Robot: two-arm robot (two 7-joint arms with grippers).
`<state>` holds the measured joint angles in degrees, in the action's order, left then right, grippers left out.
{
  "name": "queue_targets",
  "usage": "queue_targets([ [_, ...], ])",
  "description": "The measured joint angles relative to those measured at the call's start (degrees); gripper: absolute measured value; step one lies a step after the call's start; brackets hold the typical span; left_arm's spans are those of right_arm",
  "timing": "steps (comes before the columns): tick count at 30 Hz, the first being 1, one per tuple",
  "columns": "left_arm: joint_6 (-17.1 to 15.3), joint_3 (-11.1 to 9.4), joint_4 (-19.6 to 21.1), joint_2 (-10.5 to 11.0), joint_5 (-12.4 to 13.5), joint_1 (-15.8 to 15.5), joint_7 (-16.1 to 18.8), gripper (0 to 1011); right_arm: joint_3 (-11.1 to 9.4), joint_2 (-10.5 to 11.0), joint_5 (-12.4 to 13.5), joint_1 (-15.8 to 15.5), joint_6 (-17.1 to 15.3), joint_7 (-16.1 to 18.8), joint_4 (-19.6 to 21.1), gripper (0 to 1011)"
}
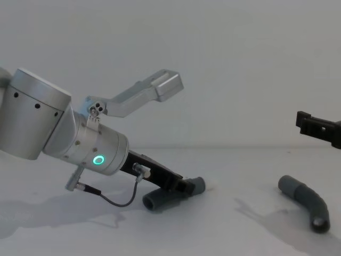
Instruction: Use both hands to pick up one end of the pipe from the table, align the ends, and insert them.
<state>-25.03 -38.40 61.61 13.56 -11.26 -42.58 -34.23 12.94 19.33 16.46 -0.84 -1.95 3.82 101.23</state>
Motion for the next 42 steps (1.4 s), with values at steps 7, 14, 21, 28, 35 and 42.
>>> queue_targets([
  [7,0.0,0.0,0.0,0.0,0.0,0.0,0.0,333,0.0,0.0,0.0,0.0,0.0,0.0,0.0,1000],
  [14,-0.1,0.0,-0.1,-0.1,0.0,0.0,0.0,333,0.0,0.0,0.0,0.0,0.0,0.0,0.0,1000],
  [21,-0.1,0.0,-0.1,-0.1,0.0,0.0,0.0,333,0.0,0.1,0.0,0.1,-0.3,0.2,0.0,1000],
  [28,-0.1,0.0,-0.1,-0.1,0.0,0.0,0.0,333,-0.3,0.4,0.9,0.8,-3.6,1.1,0.0,1000],
  [35,-0.1,0.0,-0.1,-0.1,0.0,0.0,0.0,333,-0.9,0.4,2.4,1.8,-7.9,1.8,-0.1,1000],
  [42,-0.1,0.0,-0.1,-0.1,0.0,0.0,0.0,333,-1.5,0.5,4.3,3.4,-13.9,2.6,-0.8,1000],
])
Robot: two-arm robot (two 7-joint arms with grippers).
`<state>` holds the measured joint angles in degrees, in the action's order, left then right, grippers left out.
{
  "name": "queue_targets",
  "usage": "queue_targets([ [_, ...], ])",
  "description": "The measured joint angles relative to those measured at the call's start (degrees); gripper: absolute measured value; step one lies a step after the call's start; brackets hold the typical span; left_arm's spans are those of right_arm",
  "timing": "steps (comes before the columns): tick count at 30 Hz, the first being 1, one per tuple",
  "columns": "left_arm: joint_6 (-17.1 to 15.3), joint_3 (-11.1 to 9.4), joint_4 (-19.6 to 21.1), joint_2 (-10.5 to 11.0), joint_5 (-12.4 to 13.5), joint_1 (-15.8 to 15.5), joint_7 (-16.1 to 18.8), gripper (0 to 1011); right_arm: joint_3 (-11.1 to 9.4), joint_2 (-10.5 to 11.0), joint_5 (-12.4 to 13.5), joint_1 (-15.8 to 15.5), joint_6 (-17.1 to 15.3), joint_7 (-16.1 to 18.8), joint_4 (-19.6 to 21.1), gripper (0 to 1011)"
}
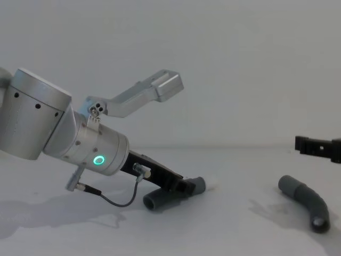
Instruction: Use both hands to pick up one end of the pipe from the table, align the ends, and insert them.
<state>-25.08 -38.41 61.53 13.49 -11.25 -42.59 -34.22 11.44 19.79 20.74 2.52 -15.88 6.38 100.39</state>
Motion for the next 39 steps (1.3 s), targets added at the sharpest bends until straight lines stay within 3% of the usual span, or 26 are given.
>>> queue_targets([
  [8,0.0,0.0,0.0,0.0,0.0,0.0,0.0,333,-0.1,0.4,1.5,3.3,-7.7,1.3,-2.7,1000],
  [16,0.0,0.0,0.0,0.0,0.0,0.0,0.0,333,0.7,0.8,1.7,6.1,-11.0,2.8,-5.6,1000],
  [39,0.0,0.0,0.0,0.0,0.0,0.0,0.0,333,4.0,1.7,-0.9,10.7,-13.9,6.2,-10.5,1000],
])
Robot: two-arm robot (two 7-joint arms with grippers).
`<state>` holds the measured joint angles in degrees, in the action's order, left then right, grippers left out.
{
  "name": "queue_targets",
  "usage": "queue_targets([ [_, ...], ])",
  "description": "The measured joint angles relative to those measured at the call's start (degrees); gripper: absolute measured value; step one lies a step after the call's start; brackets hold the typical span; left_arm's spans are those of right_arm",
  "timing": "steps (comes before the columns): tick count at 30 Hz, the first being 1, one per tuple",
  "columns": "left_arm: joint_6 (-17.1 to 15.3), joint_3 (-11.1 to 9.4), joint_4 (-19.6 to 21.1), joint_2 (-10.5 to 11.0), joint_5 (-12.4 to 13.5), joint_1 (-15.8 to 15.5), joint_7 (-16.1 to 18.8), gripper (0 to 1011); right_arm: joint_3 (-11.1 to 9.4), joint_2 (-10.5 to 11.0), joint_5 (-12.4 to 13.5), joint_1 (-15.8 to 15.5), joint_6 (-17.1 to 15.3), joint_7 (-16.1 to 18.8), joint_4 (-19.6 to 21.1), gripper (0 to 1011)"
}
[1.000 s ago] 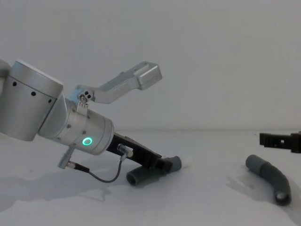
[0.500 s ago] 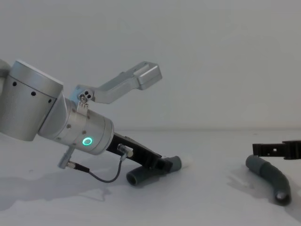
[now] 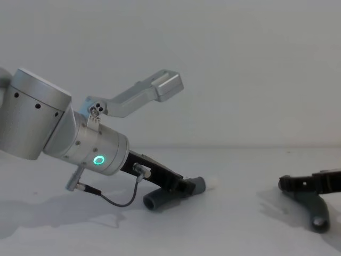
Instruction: Use both hands to pick up one end of the pipe from the table, align the ends, and insert them.
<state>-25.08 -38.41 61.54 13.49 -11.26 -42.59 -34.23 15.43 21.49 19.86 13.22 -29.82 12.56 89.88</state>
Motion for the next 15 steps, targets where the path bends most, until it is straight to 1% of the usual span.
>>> queue_targets([
  [15,0.0,0.0,0.0,0.0,0.0,0.0,0.0,333,1.0,-0.2,-1.7,0.8,-0.5,0.5,-2.6,1000],
])
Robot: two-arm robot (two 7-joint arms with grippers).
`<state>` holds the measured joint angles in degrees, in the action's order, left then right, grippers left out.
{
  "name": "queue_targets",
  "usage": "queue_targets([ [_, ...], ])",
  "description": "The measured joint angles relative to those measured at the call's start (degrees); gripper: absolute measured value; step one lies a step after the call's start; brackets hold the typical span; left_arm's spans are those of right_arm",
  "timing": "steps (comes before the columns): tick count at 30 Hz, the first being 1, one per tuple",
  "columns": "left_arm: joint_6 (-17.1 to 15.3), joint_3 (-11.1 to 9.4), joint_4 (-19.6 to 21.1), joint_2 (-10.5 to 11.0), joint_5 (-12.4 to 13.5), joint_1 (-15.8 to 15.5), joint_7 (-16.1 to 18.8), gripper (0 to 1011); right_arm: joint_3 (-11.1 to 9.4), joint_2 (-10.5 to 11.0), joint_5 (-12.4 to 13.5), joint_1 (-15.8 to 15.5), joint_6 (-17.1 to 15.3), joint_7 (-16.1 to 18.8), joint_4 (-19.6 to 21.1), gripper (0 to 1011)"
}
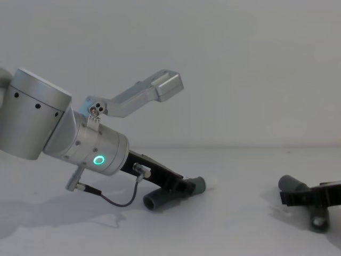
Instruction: Use both hands to pick up one end of the pipe from the table, align the ends, and insert them.
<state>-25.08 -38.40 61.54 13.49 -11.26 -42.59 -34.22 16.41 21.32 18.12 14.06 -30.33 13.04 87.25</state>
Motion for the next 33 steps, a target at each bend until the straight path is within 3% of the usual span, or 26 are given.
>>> queue_targets([
  [19,0.0,0.0,0.0,0.0,0.0,0.0,0.0,333,0.6,-0.1,-1.7,0.8,-0.4,0.5,-1.1,1000],
  [26,0.0,0.0,0.0,0.0,0.0,0.0,0.0,333,0.7,-0.1,-1.9,0.8,-0.5,0.7,-1.2,866],
  [33,0.0,0.0,0.0,0.0,0.0,0.0,0.0,333,0.7,-0.1,-2.1,0.9,-0.5,0.7,-1.3,639],
])
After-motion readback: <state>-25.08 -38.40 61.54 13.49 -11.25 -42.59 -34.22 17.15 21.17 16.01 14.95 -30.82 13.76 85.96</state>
